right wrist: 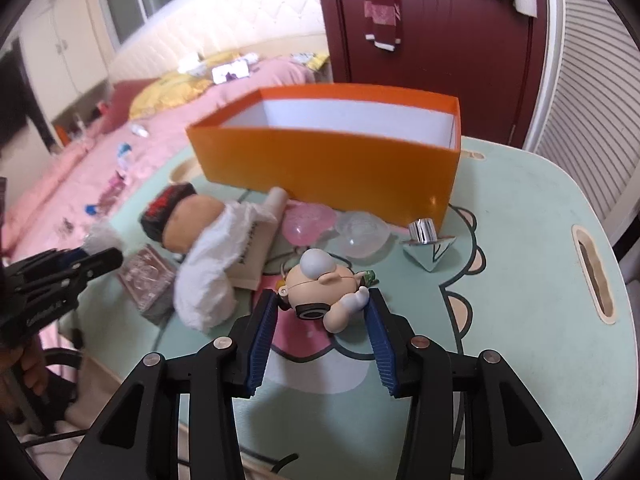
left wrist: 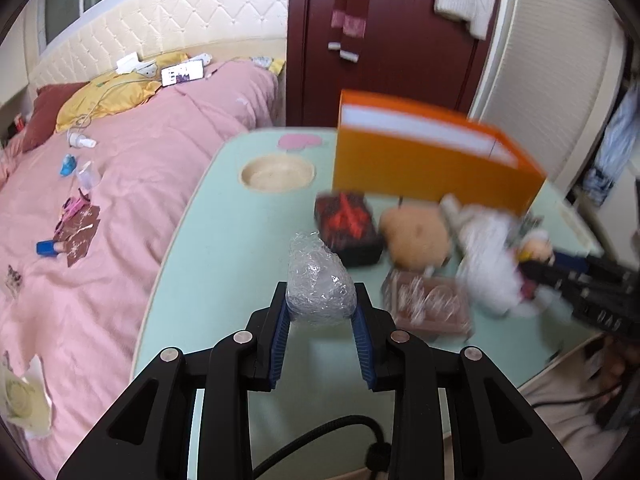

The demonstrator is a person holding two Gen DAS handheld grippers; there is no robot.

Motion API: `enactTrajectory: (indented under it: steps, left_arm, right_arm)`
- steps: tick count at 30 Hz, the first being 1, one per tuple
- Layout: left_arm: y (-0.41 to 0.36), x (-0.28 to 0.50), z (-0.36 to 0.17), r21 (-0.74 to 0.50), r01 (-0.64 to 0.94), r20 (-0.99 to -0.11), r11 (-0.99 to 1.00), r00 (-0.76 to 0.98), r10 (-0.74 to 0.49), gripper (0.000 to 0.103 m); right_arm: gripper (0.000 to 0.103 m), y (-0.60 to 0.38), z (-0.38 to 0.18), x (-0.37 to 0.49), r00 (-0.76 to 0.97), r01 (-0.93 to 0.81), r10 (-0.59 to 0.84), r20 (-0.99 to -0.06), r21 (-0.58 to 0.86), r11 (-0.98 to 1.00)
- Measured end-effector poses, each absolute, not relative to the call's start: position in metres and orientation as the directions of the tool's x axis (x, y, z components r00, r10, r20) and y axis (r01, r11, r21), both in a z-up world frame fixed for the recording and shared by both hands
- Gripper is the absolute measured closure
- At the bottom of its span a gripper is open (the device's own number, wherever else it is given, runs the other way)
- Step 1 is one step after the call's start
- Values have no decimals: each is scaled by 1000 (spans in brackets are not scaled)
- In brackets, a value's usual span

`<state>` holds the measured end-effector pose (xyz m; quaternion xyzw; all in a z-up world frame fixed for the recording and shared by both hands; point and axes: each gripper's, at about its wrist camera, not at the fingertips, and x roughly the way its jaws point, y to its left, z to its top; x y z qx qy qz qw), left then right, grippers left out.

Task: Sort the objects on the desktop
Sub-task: 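Carry both items over the box and open both grippers to drop them in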

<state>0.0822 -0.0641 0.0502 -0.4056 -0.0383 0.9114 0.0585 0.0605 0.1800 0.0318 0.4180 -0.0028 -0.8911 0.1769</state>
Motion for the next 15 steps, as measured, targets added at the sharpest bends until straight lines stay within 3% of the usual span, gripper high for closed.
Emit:
enactTrajectory:
  steps: [7, 15]
  left_arm:
    - [-57, 42, 111, -125, -159, -633, -979, -747, 202, 72]
    - [-19, -38, 118, -101, -228, -609, -968, -756, 241, 72]
  right_arm:
    - [59, 182, 79, 35, -655, 329, -375, -656, 200, -923]
    - [59, 173, 99, -18, -716, 281, -338, -611, 190, -941]
